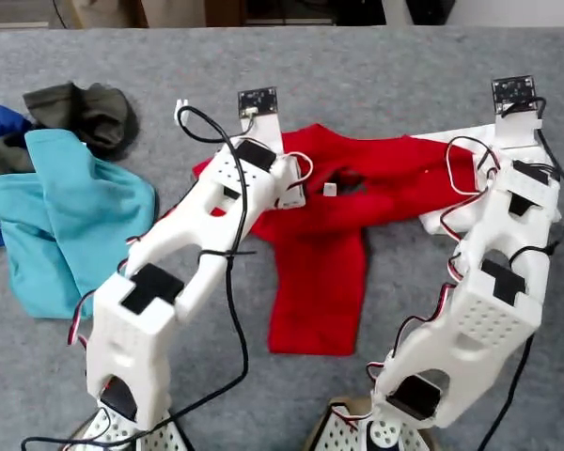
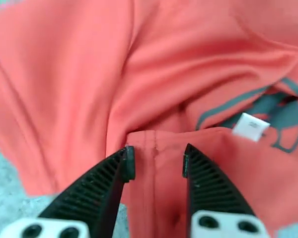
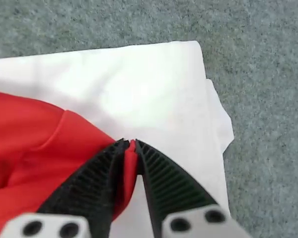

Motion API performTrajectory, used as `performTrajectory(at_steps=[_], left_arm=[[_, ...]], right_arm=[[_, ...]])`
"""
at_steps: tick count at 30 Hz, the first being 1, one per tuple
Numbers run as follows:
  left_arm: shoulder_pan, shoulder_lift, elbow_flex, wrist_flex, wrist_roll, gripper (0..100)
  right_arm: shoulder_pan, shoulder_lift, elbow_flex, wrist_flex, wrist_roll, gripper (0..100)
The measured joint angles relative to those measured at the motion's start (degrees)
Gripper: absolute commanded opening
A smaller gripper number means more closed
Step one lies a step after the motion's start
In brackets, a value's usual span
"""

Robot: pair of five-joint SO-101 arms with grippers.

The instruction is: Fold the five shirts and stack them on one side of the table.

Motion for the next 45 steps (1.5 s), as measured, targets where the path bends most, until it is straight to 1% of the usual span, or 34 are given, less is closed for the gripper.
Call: performTrajectory(at_steps=[5,12,15,20,23,34,45], left_arm=[[-0.4,4.2,-2.1,0.0,0.4,17],[-0.5,5.5,-4.4,0.0,0.4,17],[-2.1,5.5,-4.5,0.1,0.4,17],[-5.7,5.5,-4.7,2.5,0.4,17],[-6.0,5.5,-4.8,2.7,0.4,17],[0.2,5.5,-4.8,3.7,0.4,17],[0.8,5.5,-8.4,9.8,0.4,17]], right_arm=[[0.0,0.0,0.0,0.0,0.0,0.2],[0.0,0.0,0.0,0.0,0.0,0.2],[0.0,0.0,0.0,0.0,0.0,0.2],[0.0,0.0,0.0,0.0,0.0,0.2],[0.0,0.0,0.0,0.0,0.0,0.2],[0.0,0.0,0.0,0.0,0.0,0.2],[0.0,0.0,0.0,0.0,0.0,0.2]])
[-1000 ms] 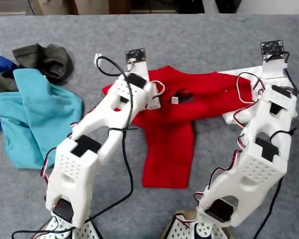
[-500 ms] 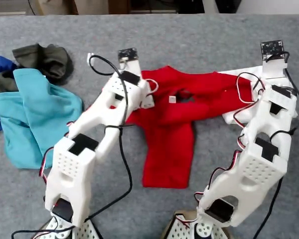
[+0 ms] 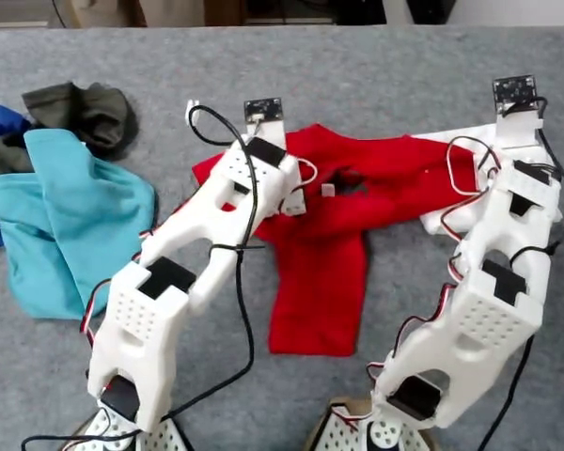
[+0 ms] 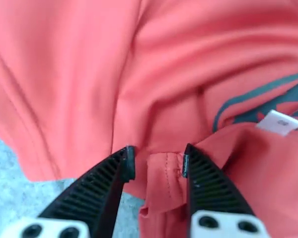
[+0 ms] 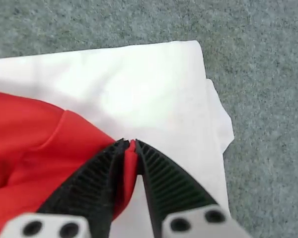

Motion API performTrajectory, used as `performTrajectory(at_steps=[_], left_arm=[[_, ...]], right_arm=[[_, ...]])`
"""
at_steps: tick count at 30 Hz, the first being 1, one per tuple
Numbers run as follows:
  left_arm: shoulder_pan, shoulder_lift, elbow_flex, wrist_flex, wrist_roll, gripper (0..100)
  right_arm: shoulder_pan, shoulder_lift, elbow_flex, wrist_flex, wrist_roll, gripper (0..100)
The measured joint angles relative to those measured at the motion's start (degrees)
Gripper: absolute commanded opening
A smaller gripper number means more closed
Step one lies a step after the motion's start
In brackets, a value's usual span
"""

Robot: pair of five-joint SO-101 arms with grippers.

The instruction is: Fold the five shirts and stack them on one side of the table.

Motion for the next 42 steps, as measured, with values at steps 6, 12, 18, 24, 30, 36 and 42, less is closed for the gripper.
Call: performTrajectory(at_steps=[6,12,18,24,30,36,42], left_arm=[[0.1,0.0,-4.7,6.2,0.0,17],[0.1,0.0,-5.5,7.1,0.0,17],[0.1,7.8,-7.9,7.1,0.0,16],[0.2,14.2,-15.9,9.8,0.1,16],[0.7,17.2,-22.7,13.7,1.8,7],[2.1,17.3,-23.2,14.1,1.8,7],[2.2,17.3,-23.2,14.1,2.0,3]], right_arm=[[0.0,0.0,0.0,0.0,0.0,0.2],[0.0,1.1,-0.3,0.0,0.0,0.2],[0.0,1.1,-0.3,0.0,0.0,0.2],[0.0,1.1,-0.3,0.0,0.0,0.2],[0.0,1.1,-0.3,0.0,0.0,0.2],[0.0,1.1,-0.3,0.0,0.0,0.2],[0.0,1.1,-0.3,0.0,0.0,0.2]])
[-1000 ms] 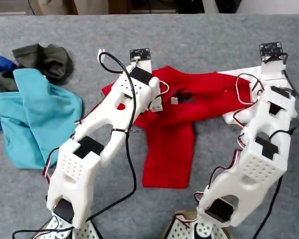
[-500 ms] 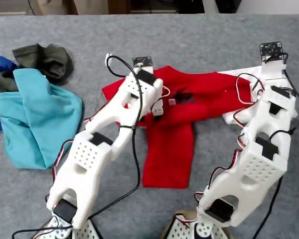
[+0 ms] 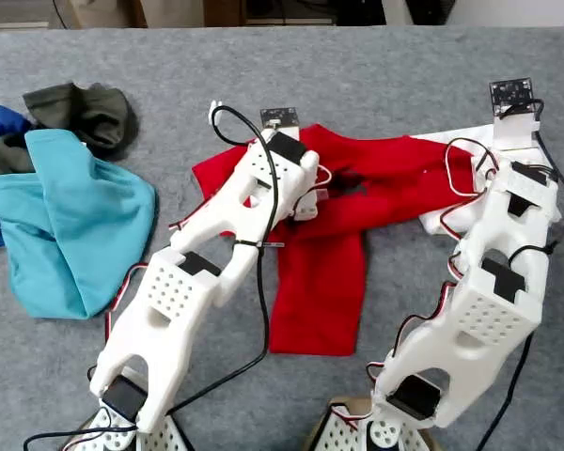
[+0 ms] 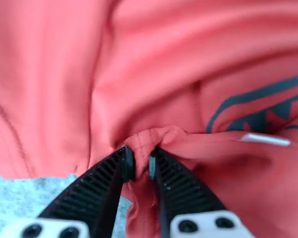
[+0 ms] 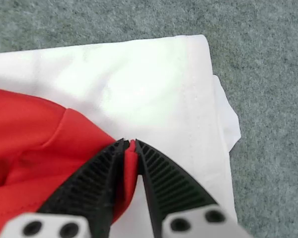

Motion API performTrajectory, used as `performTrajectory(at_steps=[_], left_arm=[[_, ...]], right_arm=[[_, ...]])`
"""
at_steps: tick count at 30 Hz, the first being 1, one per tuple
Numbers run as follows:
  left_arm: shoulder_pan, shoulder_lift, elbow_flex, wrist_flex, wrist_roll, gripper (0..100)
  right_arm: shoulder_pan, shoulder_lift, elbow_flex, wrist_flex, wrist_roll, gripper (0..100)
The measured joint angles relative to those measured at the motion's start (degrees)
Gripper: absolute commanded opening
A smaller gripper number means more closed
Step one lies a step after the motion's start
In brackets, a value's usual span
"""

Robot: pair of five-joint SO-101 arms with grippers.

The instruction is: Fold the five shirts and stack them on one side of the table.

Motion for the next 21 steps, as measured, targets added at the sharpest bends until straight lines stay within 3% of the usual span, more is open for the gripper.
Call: performTrajectory(at_steps=[5,10,14,21], left_arm=[[0.1,0.1,-1.1,0.8,0.0,2],[0.1,-1.3,-9.1,8.1,-1.8,2],[-2.2,-6.6,-20.0,15.0,-8.4,2],[-8.7,-25.0,-25.3,16.2,-19.1,2]], right_arm=[[0.0,0.0,0.0,0.0,0.0,0.2],[-0.1,-2.0,0.0,3.8,0.0,0.2],[-2.1,-12.0,-0.4,8.5,0.0,0.2],[-7.7,-34.0,-6.6,19.9,-1.2,0.2]])
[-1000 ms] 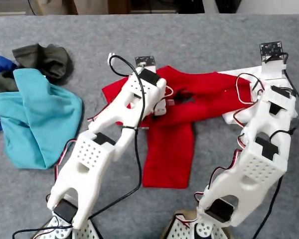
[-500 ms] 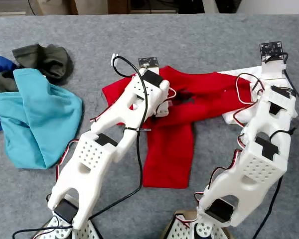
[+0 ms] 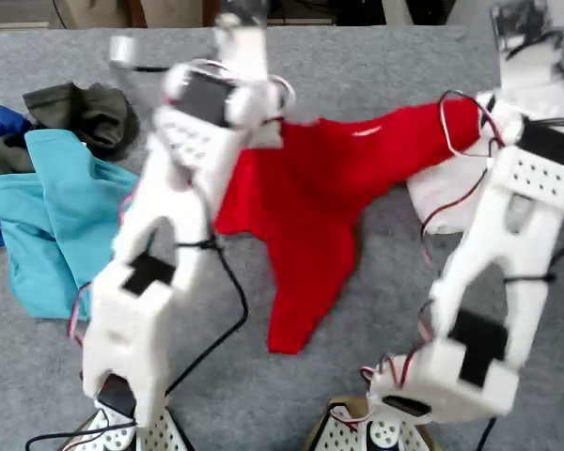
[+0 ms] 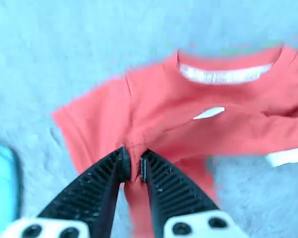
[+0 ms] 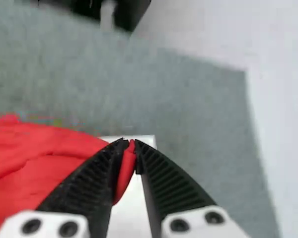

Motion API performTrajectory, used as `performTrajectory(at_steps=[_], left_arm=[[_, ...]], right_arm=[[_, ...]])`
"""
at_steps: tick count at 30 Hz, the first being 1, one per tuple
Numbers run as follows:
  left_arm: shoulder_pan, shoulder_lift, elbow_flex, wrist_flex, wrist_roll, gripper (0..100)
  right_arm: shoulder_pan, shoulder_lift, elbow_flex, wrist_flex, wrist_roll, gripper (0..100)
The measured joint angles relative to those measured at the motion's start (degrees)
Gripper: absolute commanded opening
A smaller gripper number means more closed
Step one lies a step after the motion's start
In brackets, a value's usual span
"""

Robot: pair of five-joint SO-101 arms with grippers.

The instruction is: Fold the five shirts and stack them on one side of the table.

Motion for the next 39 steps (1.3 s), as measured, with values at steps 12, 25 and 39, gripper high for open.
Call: performTrajectory(at_steps=[12,25,39], left_arm=[[-9.0,-44.7,-0.8,0.1,-5.4,2],[-14.2,-77.5,19.2,0.1,-9.6,2],[-14.2,-103.1,59.7,0.1,-9.8,2]], right_arm=[[0.2,-25.8,-23.0,9.4,-6.3,0.3],[0.2,-35.7,-36.3,15.6,-5.0,0.4],[-1.0,-42.0,-36.7,20.7,1.2,0.4]])
